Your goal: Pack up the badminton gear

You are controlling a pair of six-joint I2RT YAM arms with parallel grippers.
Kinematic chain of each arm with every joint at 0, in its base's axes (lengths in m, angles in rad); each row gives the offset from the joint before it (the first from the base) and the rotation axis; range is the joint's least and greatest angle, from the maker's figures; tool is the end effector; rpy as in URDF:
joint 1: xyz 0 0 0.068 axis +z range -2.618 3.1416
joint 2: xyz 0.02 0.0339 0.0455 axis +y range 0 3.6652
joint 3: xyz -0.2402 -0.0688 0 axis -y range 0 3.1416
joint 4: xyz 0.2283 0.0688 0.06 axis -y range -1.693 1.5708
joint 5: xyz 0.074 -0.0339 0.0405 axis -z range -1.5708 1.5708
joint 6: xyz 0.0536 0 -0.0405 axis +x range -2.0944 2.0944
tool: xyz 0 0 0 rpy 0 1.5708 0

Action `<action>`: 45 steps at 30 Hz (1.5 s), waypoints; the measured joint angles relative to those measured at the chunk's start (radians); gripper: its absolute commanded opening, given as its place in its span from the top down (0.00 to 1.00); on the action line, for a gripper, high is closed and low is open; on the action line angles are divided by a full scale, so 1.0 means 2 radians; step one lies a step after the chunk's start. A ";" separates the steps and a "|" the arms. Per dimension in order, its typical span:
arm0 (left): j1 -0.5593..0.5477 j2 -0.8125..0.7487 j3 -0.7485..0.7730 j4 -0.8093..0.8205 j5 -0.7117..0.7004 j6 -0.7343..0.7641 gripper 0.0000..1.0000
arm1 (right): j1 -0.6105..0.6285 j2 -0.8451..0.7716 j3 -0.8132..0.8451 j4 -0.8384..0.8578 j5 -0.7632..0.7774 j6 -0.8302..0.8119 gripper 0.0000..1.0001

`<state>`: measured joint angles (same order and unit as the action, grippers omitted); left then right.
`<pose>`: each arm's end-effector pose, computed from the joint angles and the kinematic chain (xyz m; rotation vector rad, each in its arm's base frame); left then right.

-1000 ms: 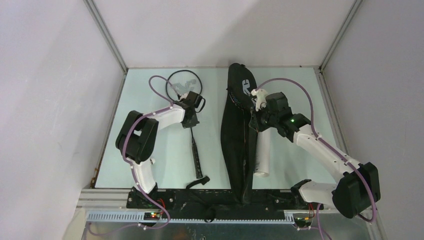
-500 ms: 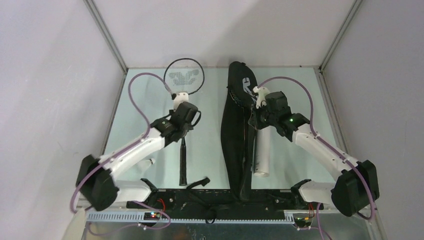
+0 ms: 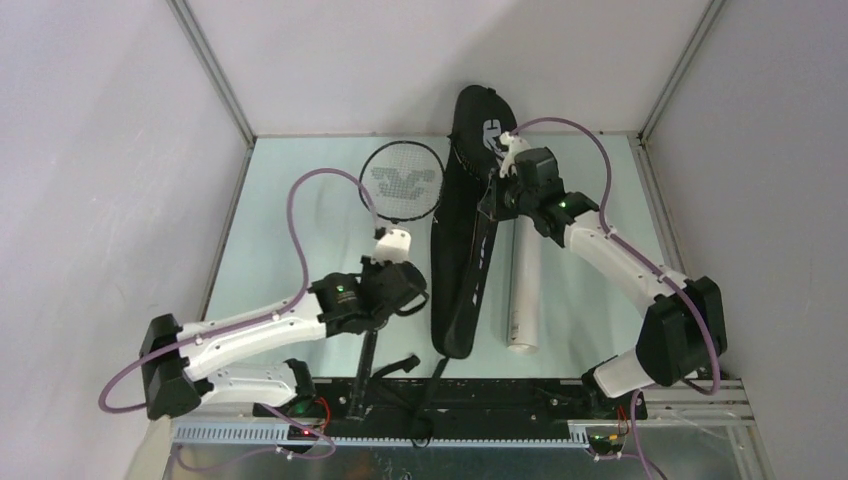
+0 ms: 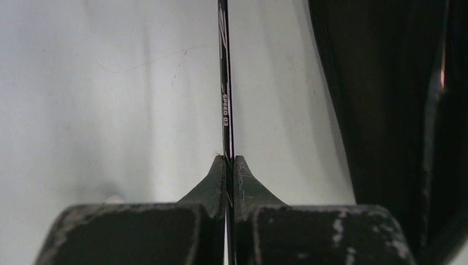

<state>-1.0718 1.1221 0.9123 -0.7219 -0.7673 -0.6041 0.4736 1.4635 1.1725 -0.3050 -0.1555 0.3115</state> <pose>0.1374 -0.1743 0.2507 0.2207 2.1761 0.0522 0.2946 0.1603 0.2730 -0.2715 2.2084 0.6108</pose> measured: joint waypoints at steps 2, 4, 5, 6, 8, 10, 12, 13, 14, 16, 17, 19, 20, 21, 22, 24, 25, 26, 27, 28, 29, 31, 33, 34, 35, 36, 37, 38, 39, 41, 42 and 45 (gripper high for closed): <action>-0.033 0.019 0.014 -0.032 -0.020 -0.020 1.00 | -0.001 0.015 0.017 0.004 -0.004 0.008 1.00; -0.060 0.041 0.030 -0.060 -0.037 -0.039 1.00 | -0.002 0.030 0.029 0.008 -0.010 0.016 1.00; -0.072 0.051 0.038 -0.069 -0.046 -0.046 1.00 | -0.002 0.037 0.032 0.009 -0.015 0.020 1.00; -0.082 0.059 0.045 -0.076 -0.052 -0.052 1.00 | -0.002 0.043 0.033 0.010 -0.018 0.023 1.00; -0.104 0.076 0.062 -0.089 -0.065 -0.064 1.00 | -0.002 0.057 0.034 0.011 -0.027 0.031 1.00; -0.119 0.085 0.072 -0.099 -0.076 -0.075 1.00 | -0.002 0.071 0.035 0.011 -0.032 0.037 1.00; -0.129 0.089 0.079 -0.109 -0.085 -0.085 1.00 | -0.003 0.082 0.035 0.011 -0.037 0.040 1.00; -0.134 0.089 0.079 -0.114 -0.089 -0.092 1.00 | -0.004 0.086 0.036 0.011 -0.043 0.041 1.00; -0.136 0.089 0.079 -0.117 -0.092 -0.094 1.00 | -0.004 0.089 0.036 0.011 -0.047 0.041 1.00; -0.139 0.086 0.074 -0.111 -0.097 -0.093 1.00 | -0.005 0.091 0.037 0.012 -0.059 0.040 1.00; -0.139 0.082 0.066 -0.103 -0.097 -0.089 1.00 | -0.005 0.092 0.038 0.012 -0.067 0.039 1.00; -0.140 0.069 0.048 -0.086 -0.097 -0.082 1.00 | -0.006 0.094 0.039 0.016 -0.084 0.034 1.00; -0.140 0.061 0.038 -0.077 -0.097 -0.077 1.00 | -0.006 0.095 0.040 0.016 -0.092 0.031 1.00; -0.141 0.054 0.031 -0.070 -0.097 -0.074 1.00 | -0.007 0.095 0.040 0.016 -0.098 0.029 1.00; -0.141 0.044 0.020 -0.056 -0.097 -0.067 1.00 | -0.007 0.095 0.040 0.016 -0.106 0.027 1.00; -0.144 0.027 0.004 -0.035 -0.097 -0.053 1.00 | -0.010 0.097 0.040 0.017 -0.122 0.026 1.00; -0.148 0.016 -0.006 -0.021 -0.097 -0.044 1.00 | -0.012 0.098 0.040 0.020 -0.133 0.027 1.00; -0.151 0.009 -0.012 -0.011 -0.098 -0.036 1.00 | -0.013 0.101 0.040 0.022 -0.141 0.027 1.00; -0.155 0.000 -0.020 -0.001 -0.099 -0.027 1.00 | -0.015 0.104 0.041 0.025 -0.151 0.027 1.00; -0.161 -0.010 -0.028 0.010 -0.100 -0.016 1.00 | -0.016 0.106 0.041 0.027 -0.158 0.027 1.00; -0.164 -0.015 -0.033 0.019 -0.100 -0.008 1.00 | -0.018 0.109 0.041 0.028 -0.167 0.028 1.00; -0.168 -0.020 -0.039 0.035 -0.101 0.014 1.00 | -0.020 0.112 0.041 0.030 -0.181 0.028 1.00; -0.169 -0.015 -0.039 0.045 -0.103 0.031 1.00 | -0.022 0.113 0.041 0.031 -0.192 0.028 1.00; -0.170 -0.009 -0.039 0.051 -0.104 0.041 1.00 | -0.023 0.113 0.041 0.033 -0.199 0.029 1.00; -0.171 -0.003 -0.039 0.058 -0.106 0.048 1.00 | -0.023 0.113 0.041 0.036 -0.205 0.029 1.00; -0.172 0.008 -0.039 0.065 -0.108 0.059 1.00 | -0.022 0.113 0.041 0.038 -0.212 0.029 1.00; -0.173 0.017 -0.039 0.072 -0.108 0.068 1.00 | -0.021 0.113 0.041 0.040 -0.216 0.029 1.00; -0.174 0.028 -0.039 0.079 -0.108 0.076 1.00 | -0.021 0.113 0.041 0.041 -0.223 0.030 1.00; -0.175 0.039 -0.039 0.089 -0.107 0.084 1.00 | -0.021 0.113 0.041 0.043 -0.228 0.032 1.00; -0.176 0.048 -0.040 0.106 -0.098 0.099 1.00 | -0.020 0.113 0.041 0.048 -0.239 0.039 1.00; -0.176 0.047 -0.043 0.117 -0.094 0.104 1.00 | -0.020 0.113 0.041 0.051 -0.245 0.042 1.00; -0.176 0.035 -0.060 0.164 -0.085 0.126 1.00 | -0.019 0.113 0.041 0.062 -0.261 0.052 1.00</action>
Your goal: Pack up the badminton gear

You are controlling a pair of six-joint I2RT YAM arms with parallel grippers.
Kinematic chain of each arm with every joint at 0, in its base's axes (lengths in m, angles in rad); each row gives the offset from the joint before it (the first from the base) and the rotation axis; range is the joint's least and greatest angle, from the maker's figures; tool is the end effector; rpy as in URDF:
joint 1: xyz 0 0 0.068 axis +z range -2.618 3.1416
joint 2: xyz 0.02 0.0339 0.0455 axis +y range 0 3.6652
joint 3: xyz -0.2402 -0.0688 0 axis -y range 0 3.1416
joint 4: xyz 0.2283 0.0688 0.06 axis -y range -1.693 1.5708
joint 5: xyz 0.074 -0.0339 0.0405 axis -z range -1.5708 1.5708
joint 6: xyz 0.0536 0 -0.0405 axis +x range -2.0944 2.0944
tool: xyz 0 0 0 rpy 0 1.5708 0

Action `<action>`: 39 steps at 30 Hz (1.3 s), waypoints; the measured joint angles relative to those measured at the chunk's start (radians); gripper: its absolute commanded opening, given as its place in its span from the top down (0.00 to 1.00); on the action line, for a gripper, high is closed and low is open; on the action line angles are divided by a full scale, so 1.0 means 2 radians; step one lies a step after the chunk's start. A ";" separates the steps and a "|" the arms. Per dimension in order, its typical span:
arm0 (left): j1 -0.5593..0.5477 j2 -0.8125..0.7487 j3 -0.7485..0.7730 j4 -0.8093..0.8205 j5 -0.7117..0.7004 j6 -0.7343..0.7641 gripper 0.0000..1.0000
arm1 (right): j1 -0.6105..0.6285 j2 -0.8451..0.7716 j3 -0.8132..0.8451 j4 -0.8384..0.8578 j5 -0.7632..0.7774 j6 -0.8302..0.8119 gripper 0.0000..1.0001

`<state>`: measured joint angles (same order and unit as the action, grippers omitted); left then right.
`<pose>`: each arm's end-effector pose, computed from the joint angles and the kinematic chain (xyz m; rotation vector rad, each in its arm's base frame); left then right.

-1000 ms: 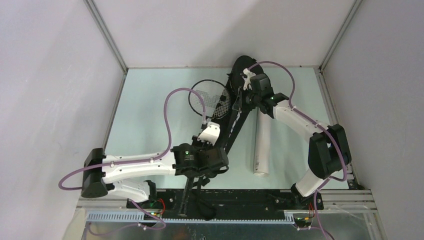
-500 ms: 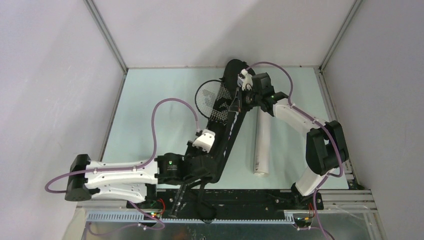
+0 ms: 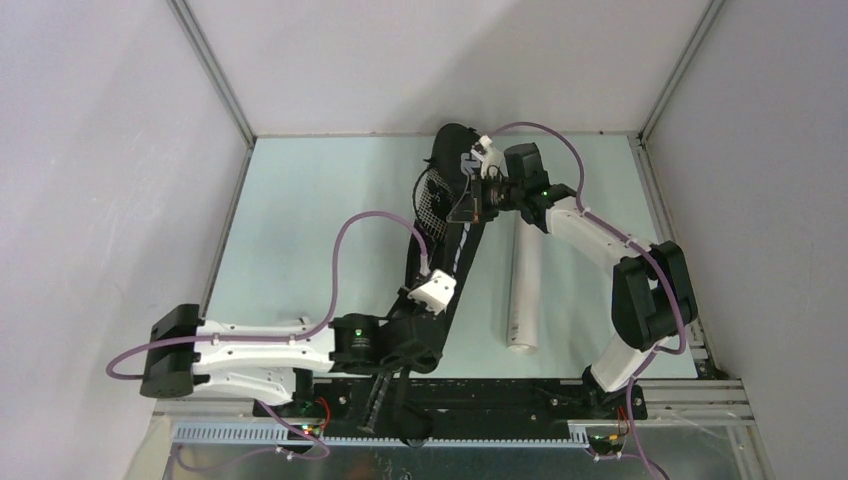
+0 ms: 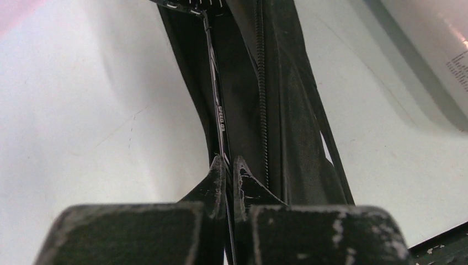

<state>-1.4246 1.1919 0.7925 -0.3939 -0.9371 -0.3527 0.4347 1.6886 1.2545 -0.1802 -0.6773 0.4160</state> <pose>0.0775 -0.2301 0.2278 0.6531 1.8972 0.0023 0.3262 0.1885 0.2437 -0.4323 2.2485 1.2045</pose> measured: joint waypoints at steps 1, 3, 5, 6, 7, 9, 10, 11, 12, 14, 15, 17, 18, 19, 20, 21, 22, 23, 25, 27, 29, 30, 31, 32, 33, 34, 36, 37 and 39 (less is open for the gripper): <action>0.000 -0.009 -0.011 0.017 0.002 0.009 1.00 | 0.000 0.000 0.000 0.003 -0.004 0.002 1.00; 0.001 -0.029 -0.031 0.050 0.004 0.027 1.00 | 0.002 -0.002 -0.004 0.013 -0.016 0.005 1.00; 0.009 -0.041 -0.043 0.080 0.006 0.043 1.00 | 0.006 -0.010 -0.014 0.023 -0.027 0.008 1.00; 0.016 -0.043 -0.046 0.096 0.010 0.050 1.00 | 0.010 -0.017 -0.020 0.027 -0.034 0.009 1.00; 0.023 -0.043 -0.047 0.105 0.012 0.054 1.00 | 0.014 -0.025 -0.027 0.029 -0.041 0.009 1.00; 0.044 -0.043 -0.047 0.127 0.021 0.061 1.00 | 0.025 -0.040 -0.036 0.030 -0.055 0.006 1.00; 0.052 -0.043 -0.047 0.136 0.026 0.063 1.00 | 0.032 -0.048 -0.040 0.030 -0.063 0.003 1.00; 0.066 -0.042 -0.047 0.151 0.033 0.064 1.00 | 0.040 -0.056 -0.042 0.031 -0.072 0.001 1.00; 0.073 -0.041 -0.047 0.160 0.039 0.064 1.00 | 0.049 -0.063 -0.045 0.034 -0.082 -0.001 1.00; 0.093 -0.036 -0.047 0.186 0.049 0.067 1.00 | 0.066 -0.075 -0.051 0.042 -0.101 -0.002 1.00; 0.101 -0.032 -0.047 0.200 0.052 0.068 1.00 | 0.075 -0.080 -0.055 0.048 -0.111 -0.003 1.00; 0.108 -0.026 -0.047 0.214 0.052 0.071 1.00 | 0.083 -0.084 -0.061 0.062 -0.109 -0.004 1.00; 0.110 -0.020 -0.047 0.227 0.052 0.072 1.00 | 0.083 -0.084 -0.064 0.066 -0.109 -0.003 1.00; 0.114 -0.014 -0.047 0.239 0.051 0.072 1.00 | 0.083 -0.084 -0.069 0.070 -0.109 -0.003 1.00; 0.119 -0.006 -0.047 0.251 0.048 0.072 1.00 | 0.083 -0.084 -0.074 0.073 -0.109 -0.002 1.00; 0.125 0.003 -0.047 0.262 0.045 0.072 1.00 | 0.083 -0.084 -0.077 0.075 -0.109 -0.003 1.00; 0.131 0.012 -0.047 0.273 0.042 0.072 1.00 | 0.082 -0.084 -0.080 0.076 -0.108 -0.004 1.00; 0.138 0.023 -0.046 0.282 0.042 0.072 1.00 | 0.082 -0.084 -0.081 0.077 -0.109 -0.005 1.00; 0.153 0.044 -0.044 0.286 0.043 0.071 1.00 | 0.082 -0.086 -0.081 0.083 -0.112 -0.013 1.00; 0.162 0.064 -0.036 0.285 0.043 0.066 1.00 | 0.080 -0.089 -0.081 0.087 -0.112 -0.019 1.00; 0.164 0.073 -0.027 0.282 0.043 0.062 1.00 | 0.073 -0.090 -0.082 0.090 -0.113 -0.020 1.00; 0.166 0.078 -0.022 0.281 0.043 0.058 1.00 | 0.070 -0.090 -0.084 0.092 -0.113 -0.020 1.00; 0.167 0.079 -0.019 0.281 0.045 0.056 1.00 | 0.067 -0.090 -0.084 0.094 -0.114 -0.019 1.00; 0.167 0.080 -0.016 0.278 0.048 0.052 1.00 | 0.064 -0.090 -0.085 0.095 -0.115 -0.019 1.00; 0.168 0.080 -0.012 0.276 0.053 0.046 0.96 | 0.060 -0.090 -0.087 0.096 -0.119 -0.019 1.00; 0.168 0.080 -0.009 0.274 0.057 0.041 0.89 | 0.056 -0.090 -0.088 0.096 -0.121 -0.019 1.00; 0.170 0.080 -0.005 0.271 0.069 0.032 0.66 | 0.044 -0.090 -0.091 0.093 -0.132 -0.019 1.00; 0.171 0.079 -0.002 0.270 0.074 0.026 0.57 | 0.037 -0.089 -0.093 0.089 -0.138 -0.019 1.00; 0.174 0.074 0.000 0.269 0.082 0.014 0.45 | 0.024 -0.087 -0.096 0.086 -0.150 -0.019 1.00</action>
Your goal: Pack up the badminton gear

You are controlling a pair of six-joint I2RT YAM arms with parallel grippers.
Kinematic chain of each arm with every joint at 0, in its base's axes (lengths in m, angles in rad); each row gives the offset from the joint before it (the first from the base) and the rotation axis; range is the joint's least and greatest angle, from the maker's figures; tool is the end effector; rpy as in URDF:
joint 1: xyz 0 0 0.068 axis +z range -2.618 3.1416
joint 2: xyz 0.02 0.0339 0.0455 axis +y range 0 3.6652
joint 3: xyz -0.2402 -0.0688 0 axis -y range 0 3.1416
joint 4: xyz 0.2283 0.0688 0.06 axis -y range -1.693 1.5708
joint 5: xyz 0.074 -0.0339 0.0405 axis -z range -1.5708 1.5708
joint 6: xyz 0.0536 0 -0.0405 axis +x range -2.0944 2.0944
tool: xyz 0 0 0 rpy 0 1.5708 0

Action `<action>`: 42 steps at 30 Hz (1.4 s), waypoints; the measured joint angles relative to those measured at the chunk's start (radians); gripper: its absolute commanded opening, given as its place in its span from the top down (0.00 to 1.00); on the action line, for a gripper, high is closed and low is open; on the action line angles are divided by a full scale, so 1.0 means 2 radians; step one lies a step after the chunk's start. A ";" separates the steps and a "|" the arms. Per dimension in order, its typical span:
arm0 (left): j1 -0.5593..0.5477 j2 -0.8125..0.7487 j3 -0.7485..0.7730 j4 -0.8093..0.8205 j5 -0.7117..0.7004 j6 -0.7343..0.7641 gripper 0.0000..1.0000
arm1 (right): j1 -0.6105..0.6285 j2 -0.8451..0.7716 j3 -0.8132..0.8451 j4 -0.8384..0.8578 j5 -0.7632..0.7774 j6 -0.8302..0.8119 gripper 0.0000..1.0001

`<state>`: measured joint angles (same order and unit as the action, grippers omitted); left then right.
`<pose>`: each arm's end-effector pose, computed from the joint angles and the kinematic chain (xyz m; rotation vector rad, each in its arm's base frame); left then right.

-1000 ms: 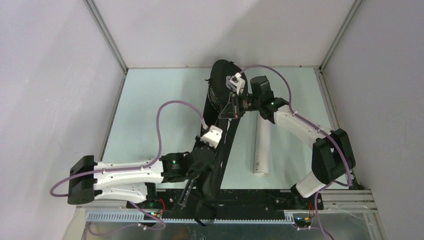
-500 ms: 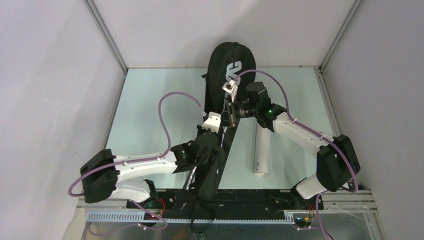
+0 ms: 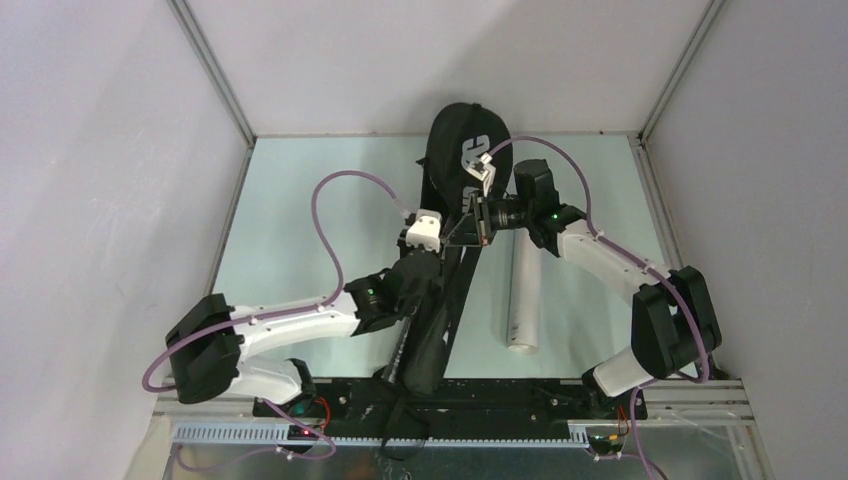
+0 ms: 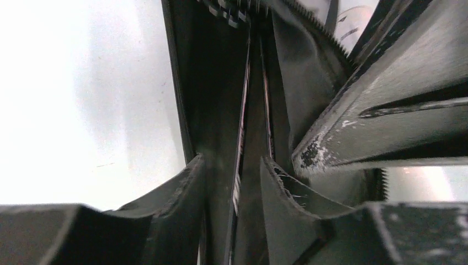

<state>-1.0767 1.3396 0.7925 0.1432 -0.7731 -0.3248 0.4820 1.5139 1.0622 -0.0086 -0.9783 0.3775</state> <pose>0.1726 -0.2415 0.2356 0.2107 1.8490 -0.2058 0.2727 0.1929 0.2615 -0.7775 1.9975 1.5110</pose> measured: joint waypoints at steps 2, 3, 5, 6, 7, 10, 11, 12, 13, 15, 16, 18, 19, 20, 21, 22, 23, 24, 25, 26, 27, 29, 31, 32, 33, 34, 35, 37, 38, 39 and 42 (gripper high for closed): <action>0.002 -0.013 0.000 -0.009 0.010 -0.008 0.35 | -0.013 0.011 -0.002 -0.001 -0.013 0.002 1.00; 0.002 -0.020 0.000 -0.015 0.011 -0.009 0.31 | -0.016 0.017 -0.002 0.000 -0.018 0.004 1.00; 0.003 -0.044 0.000 -0.030 0.020 -0.015 0.19 | -0.023 0.032 -0.005 0.002 -0.027 0.010 1.00; 0.003 -0.057 0.000 -0.039 0.023 -0.018 0.05 | -0.025 0.038 -0.007 0.005 -0.032 0.015 1.00; 0.003 -0.073 -0.002 -0.047 0.025 -0.021 0.03 | -0.028 0.043 -0.009 0.007 -0.037 0.020 1.00; 0.003 -0.137 -0.018 -0.067 0.025 -0.032 0.00 | -0.036 0.053 -0.010 0.023 -0.053 0.041 1.00; 0.004 -0.161 -0.027 -0.075 0.024 -0.040 0.00 | -0.037 0.054 -0.010 0.031 -0.059 0.047 1.00; 0.008 -0.188 -0.036 -0.085 0.023 -0.049 0.00 | -0.039 0.054 -0.011 0.039 -0.065 0.055 1.00; 0.014 -0.207 -0.043 -0.096 0.024 -0.060 0.01 | -0.040 0.054 -0.011 0.051 -0.070 0.062 1.00; 0.044 -0.245 -0.065 -0.114 0.042 -0.085 0.02 | -0.043 0.054 -0.018 0.084 -0.081 0.084 1.00; 0.061 -0.259 -0.080 -0.118 0.051 -0.095 0.02 | -0.044 0.054 -0.024 0.103 -0.087 0.096 1.00; 0.097 -0.277 -0.117 -0.119 0.077 -0.110 0.02 | -0.045 0.054 -0.036 0.138 -0.094 0.122 1.00; 0.110 -0.282 -0.134 -0.118 0.093 -0.115 0.02 | -0.045 0.054 -0.042 0.154 -0.098 0.134 1.00; 0.125 -0.283 -0.159 -0.114 0.121 -0.121 0.02 | -0.045 0.054 -0.051 0.178 -0.102 0.150 1.00; 0.140 -0.281 -0.169 -0.111 0.134 -0.122 0.02 | -0.045 0.055 -0.060 0.207 -0.108 0.170 1.00; 0.158 -0.271 -0.181 -0.102 0.159 -0.126 0.02 | -0.044 0.058 -0.068 0.236 -0.114 0.191 1.00; 0.175 -0.256 -0.191 -0.093 0.181 -0.128 0.02 | -0.043 0.062 -0.075 0.269 -0.121 0.214 1.00; 0.192 -0.240 -0.195 -0.081 0.199 -0.127 0.02 | -0.043 0.067 -0.080 0.296 -0.127 0.235 1.00; 0.204 -0.224 -0.195 -0.073 0.215 -0.128 0.02 | -0.041 0.077 -0.085 0.342 -0.136 0.267 1.00; 0.217 -0.204 -0.195 -0.055 0.231 -0.127 0.02 | -0.039 0.085 -0.087 0.379 -0.143 0.297 1.00; 0.224 -0.187 -0.192 -0.043 0.242 -0.126 0.02 | -0.037 0.096 -0.089 0.426 -0.150 0.330 1.00; 0.235 -0.143 -0.179 -0.016 0.265 -0.125 0.02 | -0.033 0.116 -0.090 0.507 -0.160 0.390 1.00; 0.243 -0.093 -0.154 0.015 0.284 -0.121 0.02 | -0.029 0.133 -0.090 0.577 -0.170 0.440 1.00; 0.245 -0.072 -0.142 0.028 0.291 -0.121 0.02 | -0.026 0.139 -0.090 0.601 -0.175 0.458 1.00; 0.251 -0.049 -0.127 0.040 0.302 -0.120 0.02 | -0.023 0.143 -0.090 0.620 -0.179 0.471 1.00; 0.258 -0.022 -0.109 0.054 0.313 -0.121 0.03 | -0.021 0.146 -0.090 0.634 -0.182 0.482 1.00; 0.266 0.000 -0.094 0.066 0.322 -0.121 0.06 | -0.018 0.146 -0.090 0.645 -0.186 0.491 1.00; 0.283 0.042 -0.067 0.087 0.344 -0.122 0.18 | -0.014 0.146 -0.090 0.664 -0.193 0.502 1.00; 0.291 0.057 -0.061 0.097 0.356 -0.127 0.29 | -0.013 0.146 -0.090 0.671 -0.194 0.506 1.00; 0.298 0.075 -0.055 0.110 0.371 -0.129 0.37 | -0.012 0.146 -0.090 0.677 -0.196 0.509 1.00; 0.312 0.119 -0.047 0.146 0.415 -0.148 0.91 | -0.011 0.146 -0.090 0.686 -0.200 0.514 1.00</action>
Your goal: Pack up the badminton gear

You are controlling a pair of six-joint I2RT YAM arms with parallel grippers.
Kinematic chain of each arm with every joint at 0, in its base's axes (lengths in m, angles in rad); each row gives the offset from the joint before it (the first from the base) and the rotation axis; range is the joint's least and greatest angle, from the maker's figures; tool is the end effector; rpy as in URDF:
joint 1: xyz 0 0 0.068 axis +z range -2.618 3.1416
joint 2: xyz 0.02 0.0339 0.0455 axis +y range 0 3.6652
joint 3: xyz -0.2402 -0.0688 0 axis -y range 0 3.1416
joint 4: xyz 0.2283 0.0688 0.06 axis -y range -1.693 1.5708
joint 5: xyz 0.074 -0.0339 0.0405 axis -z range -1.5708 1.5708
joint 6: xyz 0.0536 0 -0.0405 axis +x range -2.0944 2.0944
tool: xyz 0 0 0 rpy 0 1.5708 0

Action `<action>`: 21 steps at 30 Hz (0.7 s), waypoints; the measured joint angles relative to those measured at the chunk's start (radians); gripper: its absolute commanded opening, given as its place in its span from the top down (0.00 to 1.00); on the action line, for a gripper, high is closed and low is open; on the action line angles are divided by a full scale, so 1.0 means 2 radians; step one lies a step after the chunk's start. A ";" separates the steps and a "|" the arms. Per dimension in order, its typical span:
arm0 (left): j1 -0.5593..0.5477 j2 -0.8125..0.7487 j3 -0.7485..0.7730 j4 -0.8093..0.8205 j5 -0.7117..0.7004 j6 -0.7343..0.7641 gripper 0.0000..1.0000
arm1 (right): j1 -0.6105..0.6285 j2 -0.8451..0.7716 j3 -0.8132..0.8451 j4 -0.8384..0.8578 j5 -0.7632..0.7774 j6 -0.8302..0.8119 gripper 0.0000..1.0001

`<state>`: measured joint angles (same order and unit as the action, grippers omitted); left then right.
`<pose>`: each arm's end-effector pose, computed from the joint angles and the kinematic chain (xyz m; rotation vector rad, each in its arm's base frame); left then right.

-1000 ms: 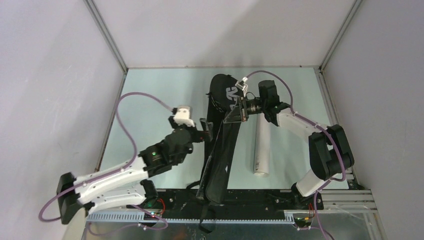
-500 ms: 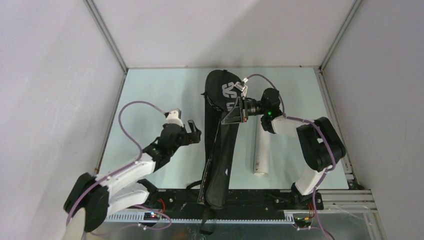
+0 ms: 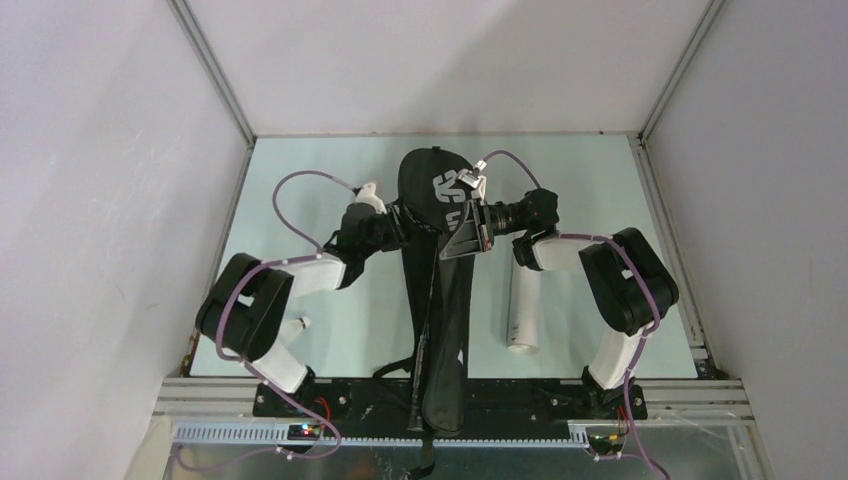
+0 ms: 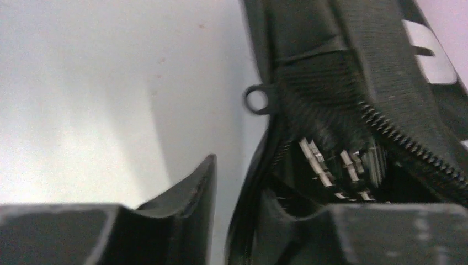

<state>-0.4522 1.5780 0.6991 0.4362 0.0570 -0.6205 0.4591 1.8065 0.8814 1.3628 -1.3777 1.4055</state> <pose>0.2944 -0.1464 0.1616 -0.1382 2.0873 -0.7273 0.2795 0.1968 0.2366 -0.8460 1.7979 2.1296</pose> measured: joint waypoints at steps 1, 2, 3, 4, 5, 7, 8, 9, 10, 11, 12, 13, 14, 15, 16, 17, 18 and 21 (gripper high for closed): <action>0.001 0.009 0.000 0.010 0.014 -0.002 0.95 | 0.000 0.000 0.000 0.000 -0.001 0.001 1.00; 0.001 0.013 0.000 0.018 0.026 -0.005 0.99 | 0.000 0.000 0.000 0.000 -0.002 0.001 1.00; 0.001 0.014 0.000 0.022 0.035 -0.005 1.00 | 0.000 0.000 0.000 -0.001 -0.003 0.001 1.00; 0.000 0.012 0.000 0.025 0.041 -0.005 1.00 | -0.001 0.000 0.000 -0.002 -0.003 0.000 1.00; -0.001 0.008 -0.001 0.027 0.041 -0.004 1.00 | -0.003 0.000 0.000 -0.006 -0.004 -0.004 1.00; -0.002 -0.017 -0.007 0.009 0.026 -0.004 1.00 | -0.006 0.000 0.000 -0.025 -0.005 -0.025 1.00; -0.001 -0.041 -0.011 -0.014 0.010 -0.002 1.00 | -0.007 -0.001 0.000 -0.056 -0.002 -0.049 1.00; -0.001 -0.061 -0.013 -0.033 -0.003 0.000 1.00 | -0.008 -0.003 0.000 -0.094 0.000 -0.083 1.00; -0.001 -0.091 -0.014 -0.069 -0.033 0.001 1.00 | -0.010 -0.009 0.003 -0.168 0.015 -0.133 1.00; 0.000 -0.115 -0.014 -0.097 -0.056 0.002 1.00 | -0.010 -0.016 0.013 -0.262 0.038 -0.199 1.00; 0.001 -0.140 -0.013 -0.126 -0.080 0.003 1.00 | -0.010 -0.021 0.026 -0.344 0.062 -0.252 1.00; 0.003 -0.162 -0.013 -0.155 -0.101 0.004 1.00 | -0.007 -0.026 0.046 -0.438 0.105 -0.314 1.00; 0.005 -0.182 -0.013 -0.182 -0.121 0.004 1.00 | -0.006 -0.030 0.060 -0.499 0.135 -0.356 1.00; 0.005 -0.200 -0.013 -0.208 -0.135 0.003 1.00 | -0.005 -0.034 0.075 -0.559 0.168 -0.398 1.00; 0.004 -0.212 -0.013 -0.226 -0.141 0.001 1.00 | -0.004 -0.039 0.086 -0.603 0.198 -0.431 1.00; 0.002 -0.225 -0.013 -0.246 -0.147 -0.002 1.00 | -0.004 -0.044 0.095 -0.643 0.227 -0.460 1.00; 0.000 -0.235 -0.013 -0.264 -0.150 -0.004 1.00 | -0.003 -0.049 0.106 -0.683 0.256 -0.485 1.00; -0.005 -0.268 -0.016 -0.310 -0.154 -0.006 1.00 | 0.002 -0.049 0.142 -0.778 0.333 -0.536 0.94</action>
<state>-0.4622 1.0428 0.6666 -0.1833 -0.2516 -0.6319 0.4637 1.7084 1.1645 -0.1936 -0.7116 0.3340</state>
